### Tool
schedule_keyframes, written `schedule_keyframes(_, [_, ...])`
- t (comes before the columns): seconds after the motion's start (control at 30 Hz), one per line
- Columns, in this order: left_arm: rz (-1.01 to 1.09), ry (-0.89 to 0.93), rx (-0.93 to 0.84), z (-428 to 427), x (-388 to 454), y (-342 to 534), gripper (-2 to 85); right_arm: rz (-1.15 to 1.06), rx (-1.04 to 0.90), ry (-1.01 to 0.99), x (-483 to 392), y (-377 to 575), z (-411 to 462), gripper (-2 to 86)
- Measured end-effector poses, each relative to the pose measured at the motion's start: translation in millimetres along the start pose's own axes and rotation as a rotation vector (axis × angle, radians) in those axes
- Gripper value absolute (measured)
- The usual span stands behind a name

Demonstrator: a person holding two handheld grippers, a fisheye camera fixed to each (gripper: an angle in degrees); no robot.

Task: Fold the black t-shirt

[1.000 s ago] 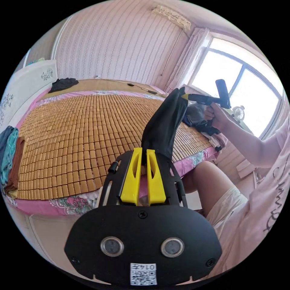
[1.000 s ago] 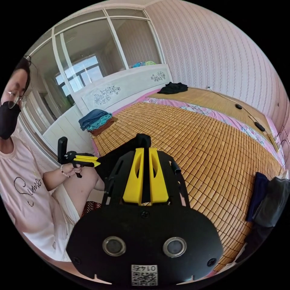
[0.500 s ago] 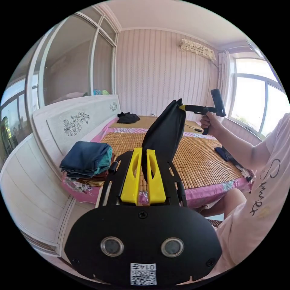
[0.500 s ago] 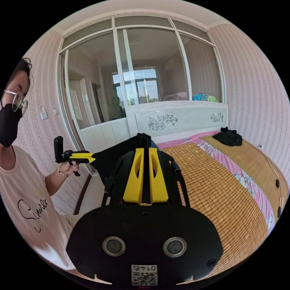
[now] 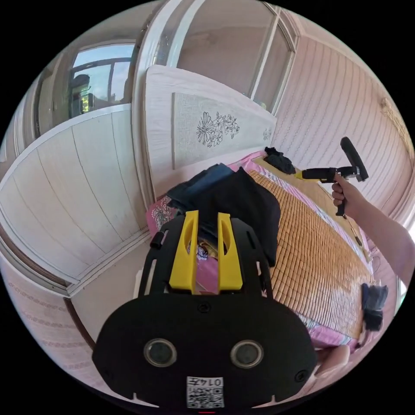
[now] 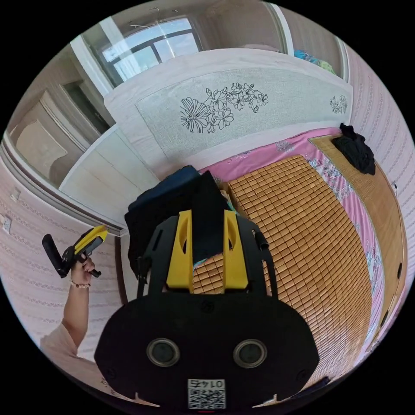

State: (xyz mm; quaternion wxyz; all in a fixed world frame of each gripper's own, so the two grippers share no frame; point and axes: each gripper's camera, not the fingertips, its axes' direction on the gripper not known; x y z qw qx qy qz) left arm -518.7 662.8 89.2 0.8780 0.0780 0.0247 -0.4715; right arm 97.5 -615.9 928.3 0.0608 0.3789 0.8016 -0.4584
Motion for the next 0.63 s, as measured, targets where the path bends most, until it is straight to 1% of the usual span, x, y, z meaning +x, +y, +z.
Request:
schedule_keyframes(0.03, [0.067,0.016,-0.003,-2,11,25,6.8,-0.019,-0.013,-0.004,3,15,3,10.9])
schedule_keyframes(0.1, [0.163,0.043,-0.017,-6,35,67,6.5,-0.072,-0.025,0.002,16,98,1,10.6])
schedule_keyframes(0.13, [0.208,0.074,-0.022,-11,54,96,6.4,-0.071,-0.029,0.022,20,124,-1,10.2])
schedule_keyframes(0.2, [0.269,0.159,-0.029,-16,85,137,6.1,-0.006,-0.074,0.127,33,236,-17,8.7])
schedule_keyframes(0.23, [0.319,0.217,-0.043,-17,108,161,5.7,0.027,-0.094,0.158,35,264,-23,8.3])
schedule_keyframes(0.3, [0.394,0.294,-0.068,-18,145,193,5.4,0.218,-0.165,0.250,42,375,-55,8.1])
schedule_keyframes(0.33, [0.455,0.350,-0.080,-18,173,211,5.3,0.276,-0.171,0.266,42,401,-66,8.0])
schedule_keyframes(0.4, [0.540,0.441,-0.082,-21,214,233,5.2,0.500,-0.161,0.332,38,490,-117,7.7])
schedule_keyframes(0.43, [0.579,0.513,-0.078,-23,241,245,5.2,0.547,-0.144,0.359,35,509,-130,7.3])
schedule_keyframes(0.47, [0.625,0.596,-0.074,-25,267,255,5.2,0.629,-0.109,0.427,29,543,-156,6.5])
schedule_keyframes(0.5, [0.648,0.637,-0.071,-26,280,261,5.2,0.698,-0.081,0.503,24,573,-180,5.6])
schedule_keyframes(0.57, [0.745,0.772,-0.072,-30,334,280,5.3,0.776,-0.043,0.605,17,609,-212,4.8])
schedule_keyframes(0.63, [0.829,0.852,-0.085,-34,375,294,5.4,0.841,-0.007,0.669,12,640,-238,4.6])
